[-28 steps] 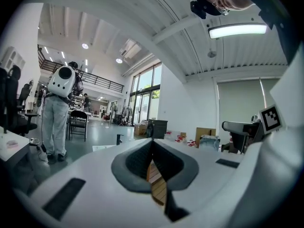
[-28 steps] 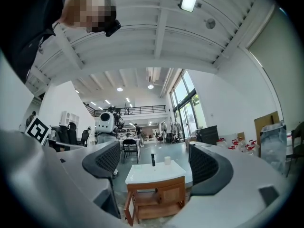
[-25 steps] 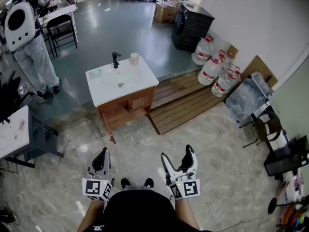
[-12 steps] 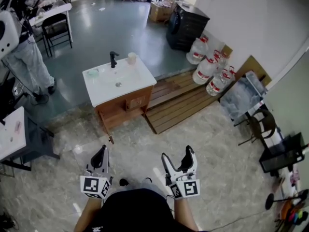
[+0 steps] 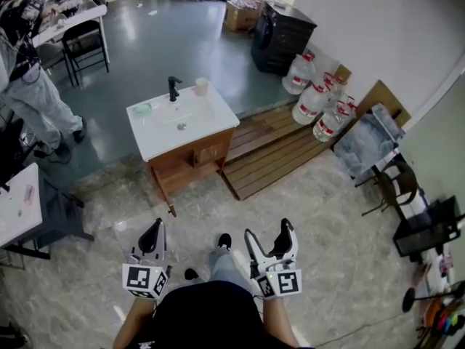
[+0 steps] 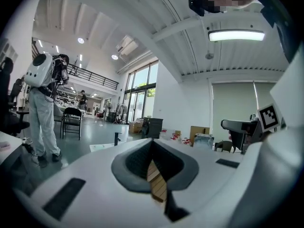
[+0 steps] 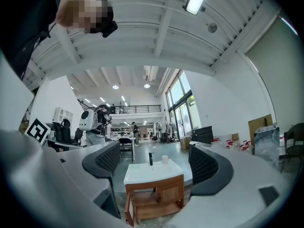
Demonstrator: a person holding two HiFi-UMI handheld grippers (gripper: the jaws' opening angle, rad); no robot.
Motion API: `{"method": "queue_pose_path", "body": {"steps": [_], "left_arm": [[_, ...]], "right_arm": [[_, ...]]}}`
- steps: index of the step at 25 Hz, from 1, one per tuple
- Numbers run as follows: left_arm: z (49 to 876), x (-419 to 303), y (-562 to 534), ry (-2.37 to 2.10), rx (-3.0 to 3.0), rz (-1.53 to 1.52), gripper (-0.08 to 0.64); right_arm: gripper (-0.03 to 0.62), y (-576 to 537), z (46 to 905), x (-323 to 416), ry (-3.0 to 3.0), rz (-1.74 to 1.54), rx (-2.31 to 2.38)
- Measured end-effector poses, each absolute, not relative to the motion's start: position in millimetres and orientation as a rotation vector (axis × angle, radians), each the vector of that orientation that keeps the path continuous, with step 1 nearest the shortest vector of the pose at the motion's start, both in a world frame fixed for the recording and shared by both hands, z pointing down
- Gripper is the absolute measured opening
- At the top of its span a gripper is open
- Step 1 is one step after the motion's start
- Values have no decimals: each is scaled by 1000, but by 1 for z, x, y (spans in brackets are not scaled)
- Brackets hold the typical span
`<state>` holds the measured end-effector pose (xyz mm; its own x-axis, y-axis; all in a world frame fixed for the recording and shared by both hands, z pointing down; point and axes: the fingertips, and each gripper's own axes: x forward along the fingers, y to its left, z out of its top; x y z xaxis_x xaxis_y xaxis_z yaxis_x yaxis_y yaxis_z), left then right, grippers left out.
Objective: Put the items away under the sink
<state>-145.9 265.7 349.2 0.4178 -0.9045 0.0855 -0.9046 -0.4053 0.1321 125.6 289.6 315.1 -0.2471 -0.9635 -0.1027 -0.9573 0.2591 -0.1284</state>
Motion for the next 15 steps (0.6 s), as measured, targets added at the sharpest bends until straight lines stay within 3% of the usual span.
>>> {"method": "queue_pose_path", "body": {"steps": [15], "left_arm": [[366, -125, 164, -1710, 2424, 2, 5]], "right_arm": [[442, 161, 316, 155, 2361, 1, -1706]]}}
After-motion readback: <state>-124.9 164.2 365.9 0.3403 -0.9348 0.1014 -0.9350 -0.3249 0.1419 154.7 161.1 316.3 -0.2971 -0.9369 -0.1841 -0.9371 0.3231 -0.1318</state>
